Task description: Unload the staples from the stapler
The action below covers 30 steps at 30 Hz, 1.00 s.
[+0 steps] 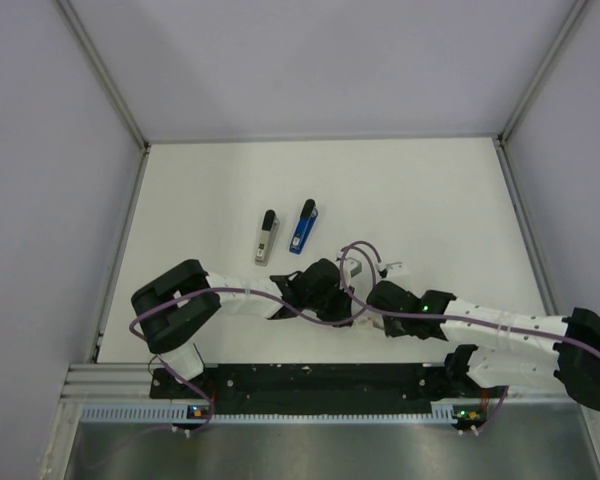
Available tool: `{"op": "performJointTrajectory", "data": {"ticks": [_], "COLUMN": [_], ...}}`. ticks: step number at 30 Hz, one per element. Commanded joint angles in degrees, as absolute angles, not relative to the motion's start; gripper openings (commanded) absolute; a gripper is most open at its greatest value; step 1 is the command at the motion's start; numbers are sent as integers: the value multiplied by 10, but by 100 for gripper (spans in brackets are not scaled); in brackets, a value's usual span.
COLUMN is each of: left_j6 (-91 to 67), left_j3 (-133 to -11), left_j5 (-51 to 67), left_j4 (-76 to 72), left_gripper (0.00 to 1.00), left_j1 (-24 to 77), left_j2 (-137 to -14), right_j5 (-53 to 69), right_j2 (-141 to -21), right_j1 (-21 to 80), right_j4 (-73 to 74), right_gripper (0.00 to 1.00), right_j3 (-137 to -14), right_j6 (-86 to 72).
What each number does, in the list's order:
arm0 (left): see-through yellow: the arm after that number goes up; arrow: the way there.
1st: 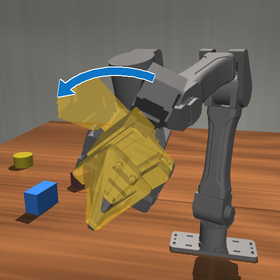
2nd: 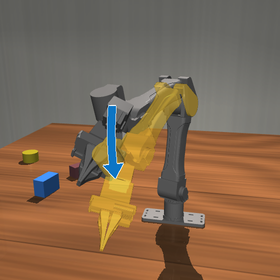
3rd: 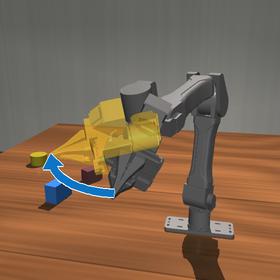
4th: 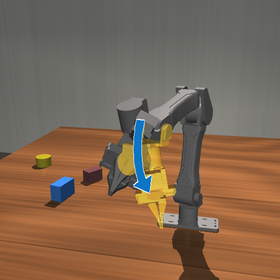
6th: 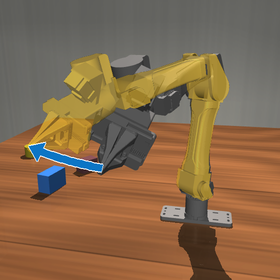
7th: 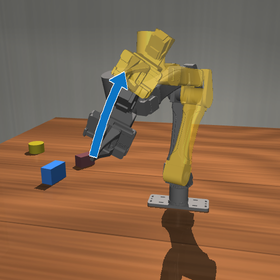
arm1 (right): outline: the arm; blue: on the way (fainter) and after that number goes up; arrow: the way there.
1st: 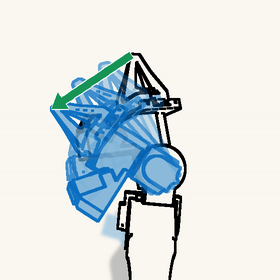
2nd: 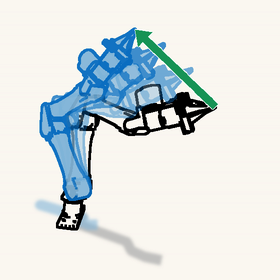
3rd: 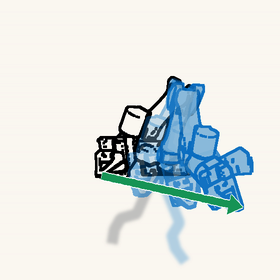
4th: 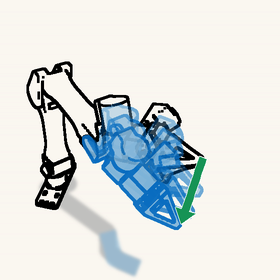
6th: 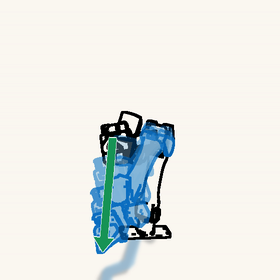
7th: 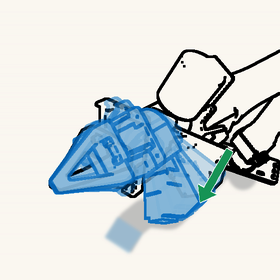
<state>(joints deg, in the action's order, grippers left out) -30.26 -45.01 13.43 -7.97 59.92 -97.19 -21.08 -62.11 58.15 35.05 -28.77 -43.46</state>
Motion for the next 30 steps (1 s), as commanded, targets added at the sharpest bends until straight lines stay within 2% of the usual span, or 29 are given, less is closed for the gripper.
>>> {"op": "performJointTrajectory", "data": {"ticks": [1,30], "left_j6": [-295,-236], "left_j3": [-467,-429], "left_j5": [120,135], "left_j4": [-95,-106], "left_gripper": [24,24], "left_j1": [601,582], "left_j2": [-983,-969], "right_j5": [-181,-163], "right_j2": [-603,-585], "right_j1": [591,613], "right_j4": [314,309], "right_gripper": [0,0], "right_j3": [-285,-270], "right_j6": [-427,-417]}}
